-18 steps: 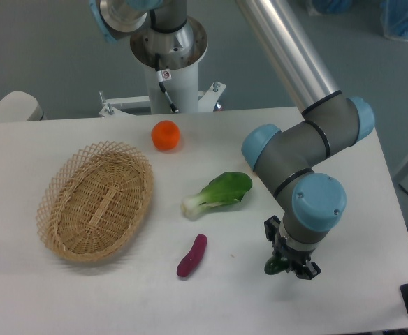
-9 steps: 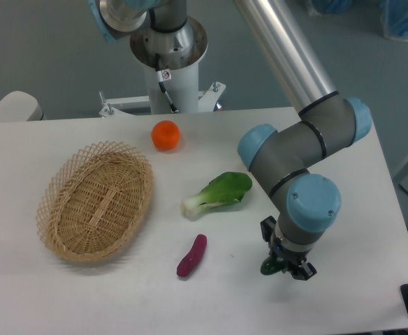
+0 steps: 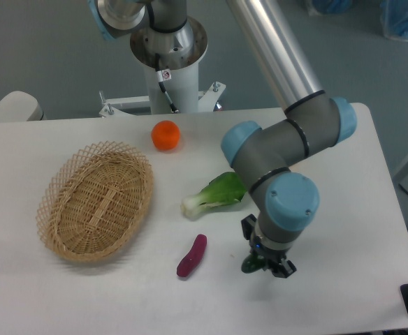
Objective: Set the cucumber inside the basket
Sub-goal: 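Carry the cucumber over the bok choy toward the wicker basket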
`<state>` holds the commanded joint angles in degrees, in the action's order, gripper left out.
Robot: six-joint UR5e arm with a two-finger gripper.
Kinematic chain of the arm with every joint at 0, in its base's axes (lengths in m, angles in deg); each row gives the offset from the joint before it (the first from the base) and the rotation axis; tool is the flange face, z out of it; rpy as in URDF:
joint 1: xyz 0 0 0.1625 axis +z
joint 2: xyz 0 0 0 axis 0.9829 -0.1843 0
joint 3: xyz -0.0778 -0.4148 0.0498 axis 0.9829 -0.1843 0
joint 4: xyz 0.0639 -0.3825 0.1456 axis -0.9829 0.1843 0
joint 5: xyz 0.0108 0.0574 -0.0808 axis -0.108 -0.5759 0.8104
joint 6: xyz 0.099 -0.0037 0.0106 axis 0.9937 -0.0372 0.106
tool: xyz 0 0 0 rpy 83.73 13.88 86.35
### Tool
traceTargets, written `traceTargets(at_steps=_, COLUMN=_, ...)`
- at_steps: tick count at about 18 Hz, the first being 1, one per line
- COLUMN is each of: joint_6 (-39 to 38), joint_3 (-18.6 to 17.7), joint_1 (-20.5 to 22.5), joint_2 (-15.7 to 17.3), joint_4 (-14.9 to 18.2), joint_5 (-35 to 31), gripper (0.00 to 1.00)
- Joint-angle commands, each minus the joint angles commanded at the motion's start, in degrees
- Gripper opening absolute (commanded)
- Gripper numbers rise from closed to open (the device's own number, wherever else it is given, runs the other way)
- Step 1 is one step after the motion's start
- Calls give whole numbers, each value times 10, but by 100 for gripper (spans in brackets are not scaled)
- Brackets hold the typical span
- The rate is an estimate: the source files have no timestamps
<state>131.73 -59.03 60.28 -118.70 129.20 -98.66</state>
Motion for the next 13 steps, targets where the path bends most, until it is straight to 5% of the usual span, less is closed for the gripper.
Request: traceTargets(at_steps=13, joint_6=-108, joint_3=-154, joint_1=-116, joint_2=142, joint_4=0, joint_5=26, gripper=12)
